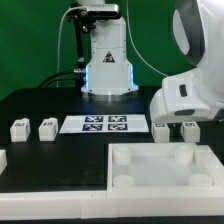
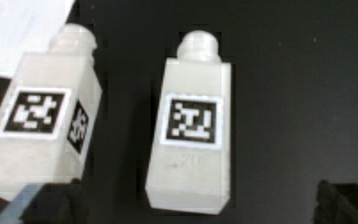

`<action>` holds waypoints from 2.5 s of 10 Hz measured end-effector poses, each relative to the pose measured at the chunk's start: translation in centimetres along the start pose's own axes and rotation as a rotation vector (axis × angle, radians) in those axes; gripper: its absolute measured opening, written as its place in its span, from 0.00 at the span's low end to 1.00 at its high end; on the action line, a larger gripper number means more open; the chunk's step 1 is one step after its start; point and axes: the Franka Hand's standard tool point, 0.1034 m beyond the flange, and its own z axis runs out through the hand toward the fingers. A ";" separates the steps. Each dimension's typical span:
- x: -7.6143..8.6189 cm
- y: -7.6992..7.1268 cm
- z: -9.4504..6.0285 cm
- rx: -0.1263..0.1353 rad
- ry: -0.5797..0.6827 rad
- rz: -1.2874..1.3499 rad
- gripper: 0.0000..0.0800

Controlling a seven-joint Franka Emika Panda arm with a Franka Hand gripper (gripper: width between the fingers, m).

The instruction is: Assemble one leg

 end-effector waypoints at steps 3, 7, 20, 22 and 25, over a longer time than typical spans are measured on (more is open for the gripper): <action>-0.2 -0.3 2.9 -0.009 0.013 0.000 0.81; -0.5 -0.4 5.1 -0.018 -0.039 0.053 0.81; -0.5 0.0 3.2 -0.020 -0.022 0.013 0.36; -1.1 0.9 -1.6 -0.007 0.068 -0.053 0.36; -2.1 2.9 -7.8 0.013 0.269 -0.094 0.36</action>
Offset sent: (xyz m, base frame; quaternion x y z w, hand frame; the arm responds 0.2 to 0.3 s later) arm -0.0341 0.0035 -0.0183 0.0217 0.0011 0.0357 0.9991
